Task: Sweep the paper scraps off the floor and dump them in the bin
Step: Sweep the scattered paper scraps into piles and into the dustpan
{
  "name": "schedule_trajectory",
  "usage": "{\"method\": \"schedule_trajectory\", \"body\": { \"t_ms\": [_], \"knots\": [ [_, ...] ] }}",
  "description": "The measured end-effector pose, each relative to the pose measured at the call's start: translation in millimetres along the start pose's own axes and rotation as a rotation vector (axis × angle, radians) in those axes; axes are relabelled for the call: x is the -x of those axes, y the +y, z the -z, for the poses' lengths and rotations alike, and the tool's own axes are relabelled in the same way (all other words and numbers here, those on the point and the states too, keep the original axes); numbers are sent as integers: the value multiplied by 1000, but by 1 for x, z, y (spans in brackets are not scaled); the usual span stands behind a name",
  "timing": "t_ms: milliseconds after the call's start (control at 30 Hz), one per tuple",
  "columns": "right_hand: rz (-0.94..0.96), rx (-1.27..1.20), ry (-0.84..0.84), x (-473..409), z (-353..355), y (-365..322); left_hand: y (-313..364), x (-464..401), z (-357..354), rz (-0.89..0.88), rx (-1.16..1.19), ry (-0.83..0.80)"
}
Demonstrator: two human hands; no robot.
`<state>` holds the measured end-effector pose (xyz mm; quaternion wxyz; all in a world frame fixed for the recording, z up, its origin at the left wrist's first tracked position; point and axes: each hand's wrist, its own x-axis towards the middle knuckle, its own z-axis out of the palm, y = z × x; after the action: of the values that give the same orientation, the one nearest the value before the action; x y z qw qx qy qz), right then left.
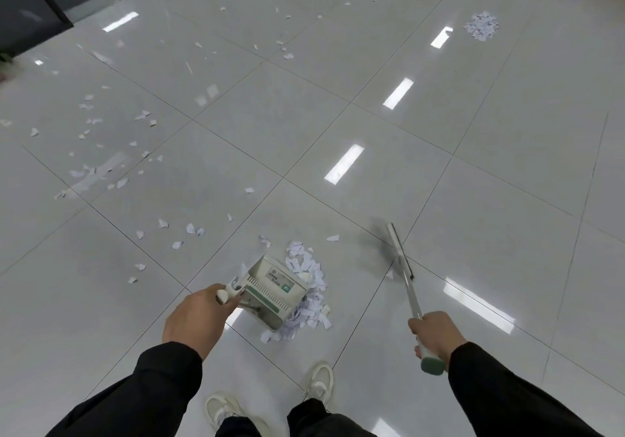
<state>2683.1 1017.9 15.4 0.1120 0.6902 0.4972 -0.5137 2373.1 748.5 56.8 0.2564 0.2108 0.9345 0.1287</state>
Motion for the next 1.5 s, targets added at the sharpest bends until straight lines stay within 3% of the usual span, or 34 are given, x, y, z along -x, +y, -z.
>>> {"method": "schedule_trajectory", "body": {
  "t_ms": [167,333,600,1000,1300,1500],
  "knots": [
    [-75,-88,-119,3,-37,1,-5,8,-7,9,0,34],
    [-30,-128,-241,22,-94,-14,-26,29,-8,64,20,52],
    [23,-105,-353,41,-124,-55,-68,51,5,124,52,53],
    [68,-248,-198,128,-165,18,-137,59,24,129,90,34],
    [-88,-275,-26,164,-225,63,-221,54,58,14,86,-18],
    [-179,-367,-148,183,-313,65,-290,58,93,-1,48,-42]
  ]
}}
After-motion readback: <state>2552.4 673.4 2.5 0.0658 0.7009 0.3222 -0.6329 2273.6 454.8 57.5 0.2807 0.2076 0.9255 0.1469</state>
